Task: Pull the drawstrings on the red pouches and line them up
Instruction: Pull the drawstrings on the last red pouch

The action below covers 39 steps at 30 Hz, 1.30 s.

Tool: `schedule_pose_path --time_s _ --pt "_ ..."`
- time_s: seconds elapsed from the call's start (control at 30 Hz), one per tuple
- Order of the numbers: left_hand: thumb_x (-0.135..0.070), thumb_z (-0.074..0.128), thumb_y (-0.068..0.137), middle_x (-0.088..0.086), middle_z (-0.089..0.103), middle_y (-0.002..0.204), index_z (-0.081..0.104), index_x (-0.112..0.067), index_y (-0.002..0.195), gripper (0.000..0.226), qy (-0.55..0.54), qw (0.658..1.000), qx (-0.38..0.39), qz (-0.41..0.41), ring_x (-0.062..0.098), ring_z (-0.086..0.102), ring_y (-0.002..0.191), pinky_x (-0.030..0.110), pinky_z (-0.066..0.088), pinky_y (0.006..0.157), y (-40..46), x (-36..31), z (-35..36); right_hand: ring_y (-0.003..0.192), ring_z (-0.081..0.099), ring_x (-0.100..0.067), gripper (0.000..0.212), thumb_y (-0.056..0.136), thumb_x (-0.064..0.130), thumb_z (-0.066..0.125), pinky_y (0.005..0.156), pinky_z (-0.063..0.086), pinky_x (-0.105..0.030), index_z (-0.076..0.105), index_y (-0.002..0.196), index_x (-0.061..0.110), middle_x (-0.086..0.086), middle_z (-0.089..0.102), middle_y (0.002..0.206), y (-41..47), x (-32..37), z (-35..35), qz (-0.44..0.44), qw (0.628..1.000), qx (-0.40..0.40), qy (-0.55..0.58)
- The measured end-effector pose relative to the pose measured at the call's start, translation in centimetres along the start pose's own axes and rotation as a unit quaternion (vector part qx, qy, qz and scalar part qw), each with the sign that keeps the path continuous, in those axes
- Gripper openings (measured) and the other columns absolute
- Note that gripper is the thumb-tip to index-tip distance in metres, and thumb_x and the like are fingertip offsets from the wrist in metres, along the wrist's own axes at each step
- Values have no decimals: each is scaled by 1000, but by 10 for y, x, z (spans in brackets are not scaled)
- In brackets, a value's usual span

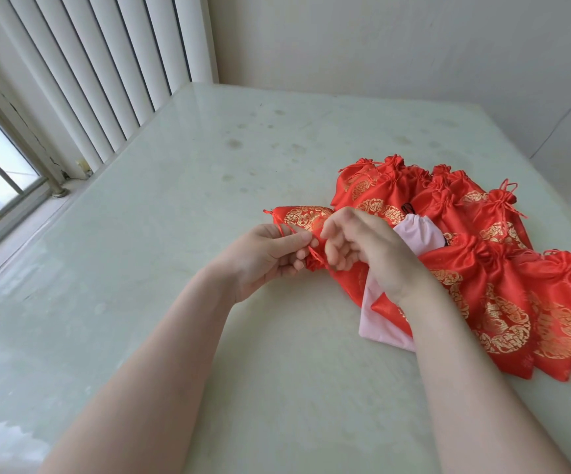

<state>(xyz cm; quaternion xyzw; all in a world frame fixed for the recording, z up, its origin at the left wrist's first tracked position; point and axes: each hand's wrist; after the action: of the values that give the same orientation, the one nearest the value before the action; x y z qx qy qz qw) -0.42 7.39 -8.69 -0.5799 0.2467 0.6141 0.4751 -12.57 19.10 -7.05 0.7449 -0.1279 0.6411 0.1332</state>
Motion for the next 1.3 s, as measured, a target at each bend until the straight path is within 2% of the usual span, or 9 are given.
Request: schedule_pose_path --time_s 0.07,0.2,0.43,0.5,0.6,0.7,0.8,1.07,1.3 --pt "-12 49 94 -7 53 55 61 -12 77 20 1 1000 -4 11 5 50 51 14 44 55 0 -1 0 52 47 -10 39 94 42 33 52 39 -20 59 82 15 -3 53 58 5 -5 -2 20 998 -63 -24" --pt "-10 49 93 -6 55 57 58 -13 77 18 4 999 0 33 6 49 53 15 43 56 -1 -1 1 56 47 2 20 89 8 57 57 39 -15 65 84 26 5 54 61 9 -16 1 -23 989 -48 -136" --pt "-5 56 90 -10 62 62 63 -13 79 16 149 982 -51 102 2 56 59 12 43 60 1 1 0 62 48 -9 18 85 7 63 63 41 -28 65 73 21 -5 59 65 10 -20 0 -21 984 -73 -164" --pt "-2 59 87 -13 63 63 66 -11 80 13 249 949 -105 161 -4 57 59 9 41 61 3 4 -1 59 47 -7 22 85 9 63 62 40 -25 61 70 24 2 56 62 11 -20 1 -11 984 -66 -163" --pt "-5 65 82 -13 59 69 71 -13 82 10 441 850 -138 253 2 55 61 13 41 62 7 10 -5 50 44 1 23 85 9 63 58 36 -18 60 68 25 13 52 53 10 -21 4 15 983 -30 -181" --pt "-14 60 79 -2 61 74 69 -13 82 10 521 785 -157 295 22 56 64 34 49 58 9 15 -4 46 44 1 23 86 8 60 55 34 -17 59 69 21 14 50 45 10 -22 5 34 984 -14 -172" --pt "-10 57 75 2 62 76 64 -14 83 11 543 746 -189 335 28 57 61 41 51 50 10 17 2 47 44 -6 25 88 9 55 51 35 -20 56 64 16 10 51 47 10 -21 4 59 985 -25 -160" --pt "-6 61 77 0 62 77 48 -28 88 28 507 741 -192 397 26 54 56 38 49 45 12 17 1 38 38 -5 12 90 6 56 42 33 -14 60 90 18 7 46 45 11 -23 5 52 996 -41 -54" --pt "-31 49 83 -12 53 76 51 -29 87 6 466 782 -161 382 11 49 60 37 51 52 13 18 -2 34 40 -3 18 87 0 56 44 35 -16 61 77 14 9 47 38 12 -25 8 25 991 -60 -120"
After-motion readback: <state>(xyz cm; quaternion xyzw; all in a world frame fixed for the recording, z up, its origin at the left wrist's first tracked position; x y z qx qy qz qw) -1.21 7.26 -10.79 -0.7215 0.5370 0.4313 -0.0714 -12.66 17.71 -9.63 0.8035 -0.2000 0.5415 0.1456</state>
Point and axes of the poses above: each hand's wrist, its own y-axis towards the middle knuckle, its own z-axis out of the palm, x = y × z
